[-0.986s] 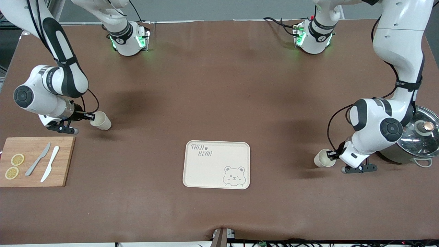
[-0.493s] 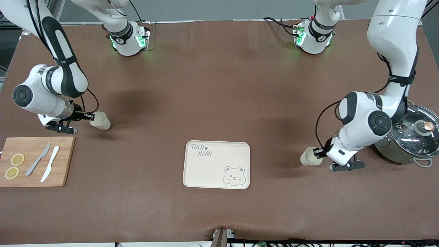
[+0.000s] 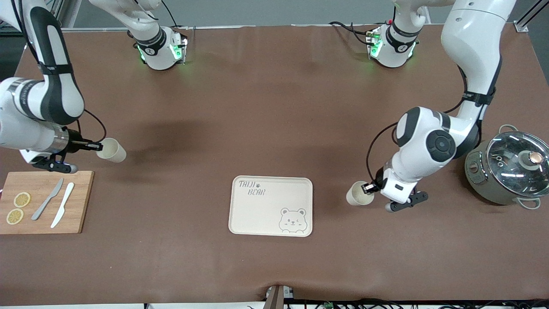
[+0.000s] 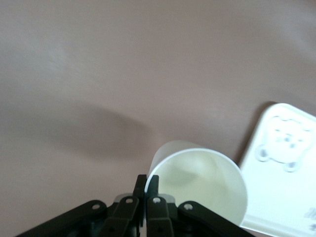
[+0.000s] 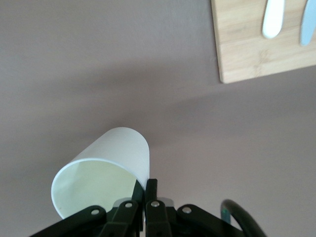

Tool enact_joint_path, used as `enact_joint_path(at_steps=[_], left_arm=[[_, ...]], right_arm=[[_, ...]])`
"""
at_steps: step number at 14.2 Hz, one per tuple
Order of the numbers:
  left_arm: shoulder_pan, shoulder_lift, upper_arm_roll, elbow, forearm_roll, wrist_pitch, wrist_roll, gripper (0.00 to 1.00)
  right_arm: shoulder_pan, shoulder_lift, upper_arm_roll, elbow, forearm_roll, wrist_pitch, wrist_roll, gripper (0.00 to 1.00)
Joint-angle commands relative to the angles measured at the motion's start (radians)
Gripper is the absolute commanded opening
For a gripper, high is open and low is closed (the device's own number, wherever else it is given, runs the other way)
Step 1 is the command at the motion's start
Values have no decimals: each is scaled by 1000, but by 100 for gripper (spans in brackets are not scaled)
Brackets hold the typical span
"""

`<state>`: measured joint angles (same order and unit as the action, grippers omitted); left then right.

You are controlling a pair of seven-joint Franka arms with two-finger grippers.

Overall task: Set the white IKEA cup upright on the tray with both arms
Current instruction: 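Carry both cups toward the white tray with the left and right grippers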

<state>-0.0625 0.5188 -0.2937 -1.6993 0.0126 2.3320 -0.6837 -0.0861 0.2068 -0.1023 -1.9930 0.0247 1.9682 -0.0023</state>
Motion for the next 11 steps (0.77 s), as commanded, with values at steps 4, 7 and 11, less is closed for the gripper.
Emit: enact_joint_path(at_steps=[4, 7, 11], left_arm=[[-129, 141, 10, 216, -8, -25, -235, 0], [-197, 202, 39, 294, -6, -23, -309, 0], [-295, 280, 120, 372, -11, -10, -313, 0]], right_arm=[[40, 52, 10, 245, 40, -192, 39, 0], [90, 107, 10, 295, 59, -184, 134, 0], [189, 169, 10, 353, 119, -180, 309, 0]])
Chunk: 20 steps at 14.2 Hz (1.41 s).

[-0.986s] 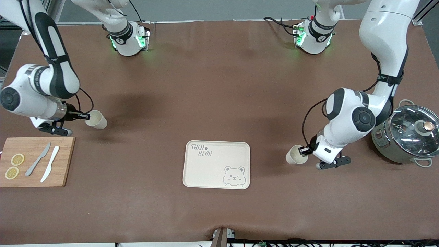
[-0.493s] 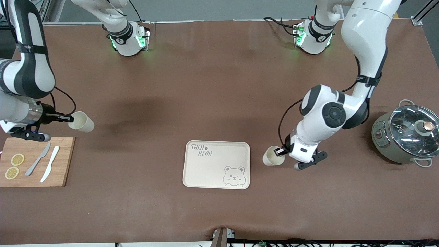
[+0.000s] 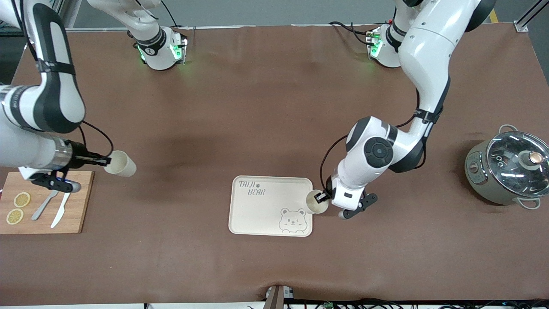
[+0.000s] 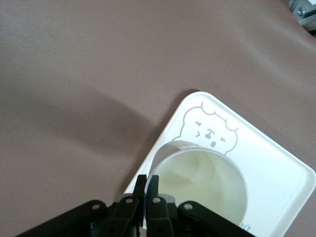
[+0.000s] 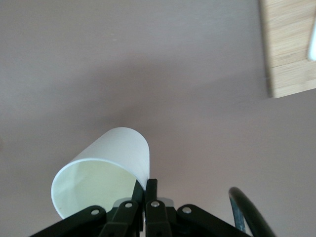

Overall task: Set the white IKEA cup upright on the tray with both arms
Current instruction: 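Carry both cups toward the white tray with the left and right grippers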

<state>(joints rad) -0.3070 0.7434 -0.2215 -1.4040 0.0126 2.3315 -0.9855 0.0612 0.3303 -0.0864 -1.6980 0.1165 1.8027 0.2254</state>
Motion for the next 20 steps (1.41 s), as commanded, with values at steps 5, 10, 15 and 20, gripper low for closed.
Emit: enact_joint_path(at_steps=[5, 10, 15, 20], left_arm=[[-80, 119, 70, 86, -11, 104, -12, 0], [-72, 130, 71, 85, -11, 128, -12, 48], [-64, 61, 85, 82, -6, 115, -10, 100], [-12, -79, 83, 77, -5, -42, -1, 100]], right_arm=[[129, 144, -6, 107, 136, 42, 235, 0], [267, 213, -6, 110, 152, 185, 489, 0], [362, 308, -6, 149, 331, 315, 689, 0], [431, 372, -7, 227, 362, 363, 798, 0]])
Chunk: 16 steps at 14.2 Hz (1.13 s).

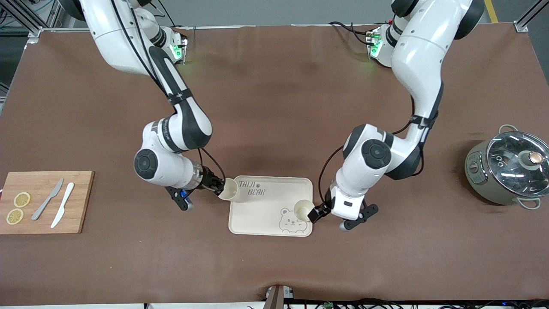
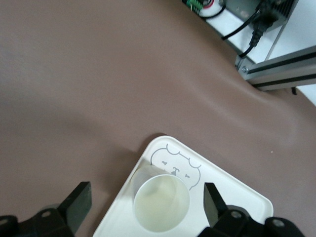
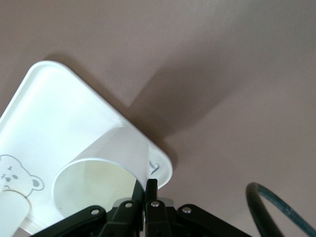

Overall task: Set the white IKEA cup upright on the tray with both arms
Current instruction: 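Lower the cups onto the tray and open both grippers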

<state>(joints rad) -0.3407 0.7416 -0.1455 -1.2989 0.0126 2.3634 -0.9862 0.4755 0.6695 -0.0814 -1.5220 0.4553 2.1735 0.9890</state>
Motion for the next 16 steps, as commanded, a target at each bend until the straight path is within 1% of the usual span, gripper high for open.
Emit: enact_joint_path(at_steps=[1, 4, 7, 8, 9, 10, 12, 14, 16], left_arm=[[38, -100, 6, -29, -5, -102, 1, 100], [42, -160, 10, -29, -5, -185, -2, 100], [91, -227, 4, -33, -3, -222, 3, 100], [91, -244, 7, -36, -3, -251, 3, 100], [91, -269, 7, -37, -2, -283, 7, 100], [94, -289, 9, -37, 3, -303, 14, 100], [112, -330, 7, -39, 29, -346, 34, 100], [121, -369, 10, -39, 33, -403, 58, 100], [166, -407, 7, -39, 33, -444, 98, 100]], right_arm=[[18, 39, -12, 51, 25, 6, 36, 0], [63, 71, -12, 51, 22, 74, 77, 0], [94, 85, -15, 48, 14, 78, 85, 0], [86, 85, -17, 46, 5, 75, 82, 12], [81, 85, -17, 46, -6, 75, 82, 99], [87, 84, -17, 48, -26, 72, 79, 100], [97, 67, -18, 51, -101, 68, 82, 100], [75, 52, -24, 100, -132, 46, 71, 100], [49, 50, -31, 184, -159, -112, 69, 100]])
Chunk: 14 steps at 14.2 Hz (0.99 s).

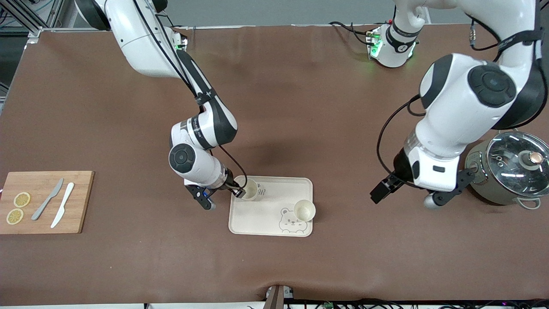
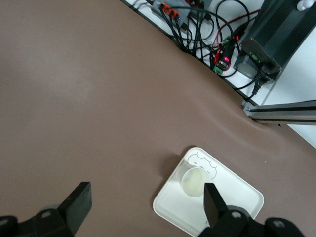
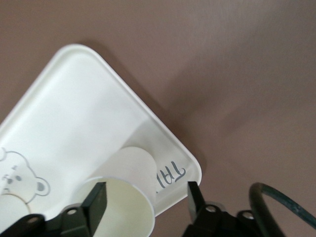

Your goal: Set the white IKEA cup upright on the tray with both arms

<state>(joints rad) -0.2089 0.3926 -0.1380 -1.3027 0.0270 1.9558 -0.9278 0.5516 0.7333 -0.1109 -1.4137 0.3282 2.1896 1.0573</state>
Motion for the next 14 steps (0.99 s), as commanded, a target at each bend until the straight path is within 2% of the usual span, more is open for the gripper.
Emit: enact_joint_path(at_steps=[1, 3, 5, 7, 9, 12, 14], left_arm=[[46, -76, 1, -32, 19, -61, 65, 100], [80, -115, 0, -33, 19, -118, 124, 100], [104, -152, 0, -29, 19, -143, 199, 100], [140, -188, -3, -29, 19, -187, 230, 100], [180, -239, -3, -27, 11, -248, 274, 100], [273, -277, -9, -24, 1, -313, 473, 100], [314, -299, -6, -24, 4, -362, 568, 100]], right_arm=[[-36, -12, -4, 117, -41, -193, 3, 100], [-59, -15, -19, 173, -44, -301, 1, 100], [-71, -43, -23, 183, -54, -329, 1, 100], [-84, -113, -20, 167, -101, -344, -42, 100], [-113, -167, -20, 164, -103, -440, -59, 100], [-149, -259, -23, 139, -103, -542, -117, 100], [-173, -348, -24, 64, -103, -553, -169, 100]])
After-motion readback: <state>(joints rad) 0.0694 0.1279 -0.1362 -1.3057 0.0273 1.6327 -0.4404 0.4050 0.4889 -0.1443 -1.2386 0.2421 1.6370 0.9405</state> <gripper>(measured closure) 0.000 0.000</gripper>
